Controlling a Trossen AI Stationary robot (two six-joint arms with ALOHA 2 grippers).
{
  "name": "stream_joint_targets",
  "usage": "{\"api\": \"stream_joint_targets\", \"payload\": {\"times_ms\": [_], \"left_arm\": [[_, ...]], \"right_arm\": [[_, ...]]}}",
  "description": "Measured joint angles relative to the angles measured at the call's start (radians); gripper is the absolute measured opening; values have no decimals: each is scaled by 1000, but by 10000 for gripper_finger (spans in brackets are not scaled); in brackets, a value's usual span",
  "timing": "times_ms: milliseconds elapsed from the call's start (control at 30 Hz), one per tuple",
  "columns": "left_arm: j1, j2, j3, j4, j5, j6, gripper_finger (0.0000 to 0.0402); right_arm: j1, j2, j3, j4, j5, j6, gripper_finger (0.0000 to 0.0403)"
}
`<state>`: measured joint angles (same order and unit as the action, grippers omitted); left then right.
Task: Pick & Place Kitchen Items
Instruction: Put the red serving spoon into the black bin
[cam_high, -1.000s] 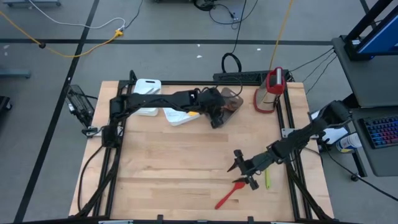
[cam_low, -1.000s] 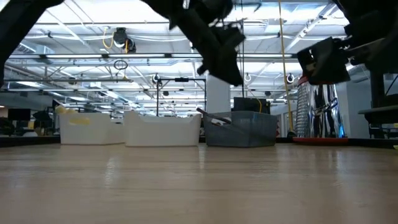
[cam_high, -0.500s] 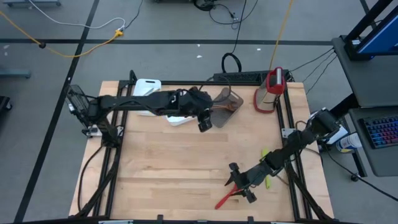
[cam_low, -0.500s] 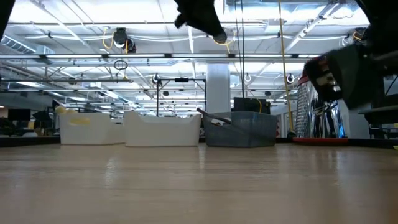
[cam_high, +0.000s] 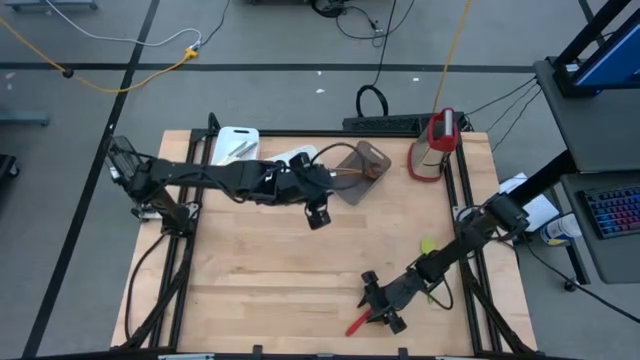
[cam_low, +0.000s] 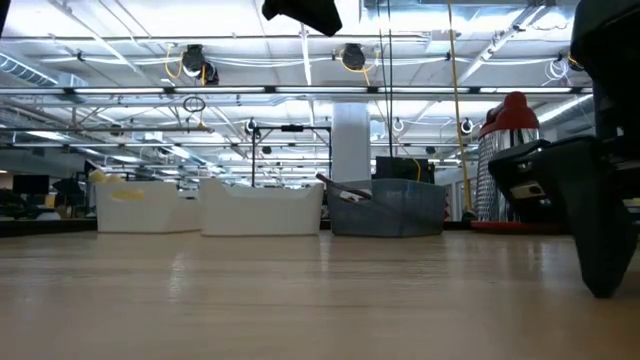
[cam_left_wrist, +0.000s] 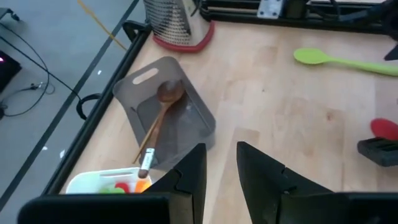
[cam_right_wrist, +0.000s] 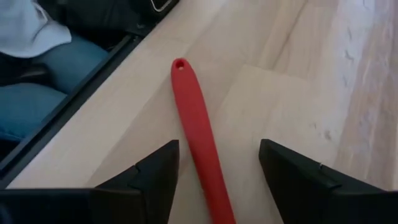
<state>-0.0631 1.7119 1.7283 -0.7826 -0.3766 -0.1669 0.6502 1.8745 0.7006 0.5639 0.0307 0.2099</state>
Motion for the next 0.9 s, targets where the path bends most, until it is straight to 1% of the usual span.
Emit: {"api": "stream_joint_targets", "payload": {"times_ms": [100,200,367,500,733,833,900], "left_arm": [[-12,0,0,0,-4,-4,93],[-22,0,0,-2,-42,-4,93],[-29,0,0,-15,-63,-5,93],[-30,0,0,-36,-67,-8,93],[-30,0,0,-39,-78,-16,93],[-31,0,0,-38,-78,-16,93],[-31,0,0,-39,-78,-17,93]], "right_arm": [[-1,36,0,48,0,-44,209],[-1,83,0,116,2,-77,183],[-2,155,-1,137,2,-92,119],[-2,180,-1,139,0,-96,60],[-18,163,-21,170,-26,-93,58],[-33,129,-25,154,-75,-95,58],[-42,82,-26,125,-100,-99,58]]}}
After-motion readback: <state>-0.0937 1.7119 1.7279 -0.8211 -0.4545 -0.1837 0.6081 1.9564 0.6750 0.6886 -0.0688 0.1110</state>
